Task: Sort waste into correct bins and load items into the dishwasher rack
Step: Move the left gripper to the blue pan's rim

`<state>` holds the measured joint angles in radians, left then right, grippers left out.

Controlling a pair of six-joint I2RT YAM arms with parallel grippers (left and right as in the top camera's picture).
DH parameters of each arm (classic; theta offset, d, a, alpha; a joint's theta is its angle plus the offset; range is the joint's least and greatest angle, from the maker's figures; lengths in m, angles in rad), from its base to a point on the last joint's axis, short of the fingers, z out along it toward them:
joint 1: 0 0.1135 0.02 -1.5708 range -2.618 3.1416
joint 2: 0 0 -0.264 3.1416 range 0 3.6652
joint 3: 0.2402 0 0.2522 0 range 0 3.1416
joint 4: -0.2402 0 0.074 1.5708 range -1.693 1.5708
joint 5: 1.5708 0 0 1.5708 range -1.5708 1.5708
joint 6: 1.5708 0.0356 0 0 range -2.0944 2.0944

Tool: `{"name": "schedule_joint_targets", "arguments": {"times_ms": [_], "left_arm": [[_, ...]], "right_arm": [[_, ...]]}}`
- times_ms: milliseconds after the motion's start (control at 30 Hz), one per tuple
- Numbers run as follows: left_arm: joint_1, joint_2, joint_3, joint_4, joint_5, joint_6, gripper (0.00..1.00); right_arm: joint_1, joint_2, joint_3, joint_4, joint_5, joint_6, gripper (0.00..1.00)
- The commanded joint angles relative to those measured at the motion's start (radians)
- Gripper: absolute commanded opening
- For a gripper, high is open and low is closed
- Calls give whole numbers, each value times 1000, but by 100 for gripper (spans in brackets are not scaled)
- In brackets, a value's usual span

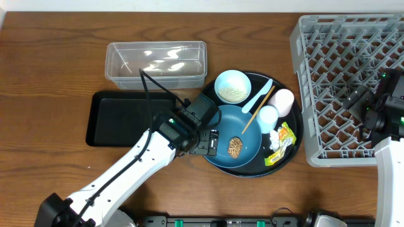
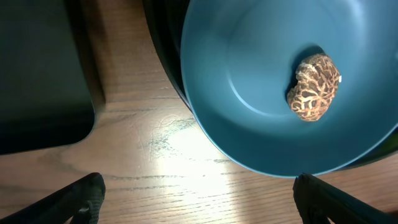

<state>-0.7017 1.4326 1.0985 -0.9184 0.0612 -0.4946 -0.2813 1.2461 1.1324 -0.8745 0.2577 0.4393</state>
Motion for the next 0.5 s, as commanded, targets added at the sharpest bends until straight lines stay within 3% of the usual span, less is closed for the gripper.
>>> {"name": "schedule_joint_targets", "arguments": {"times_ms": [0, 467], "left_arm": [[-2, 5, 11, 0, 9, -5, 98], [-2, 5, 11, 20, 14, -5, 98]], "right_arm": [[-6, 0, 17, -1, 3, -7, 99], [-6, 0, 16, -1, 3, -7, 99]]}}
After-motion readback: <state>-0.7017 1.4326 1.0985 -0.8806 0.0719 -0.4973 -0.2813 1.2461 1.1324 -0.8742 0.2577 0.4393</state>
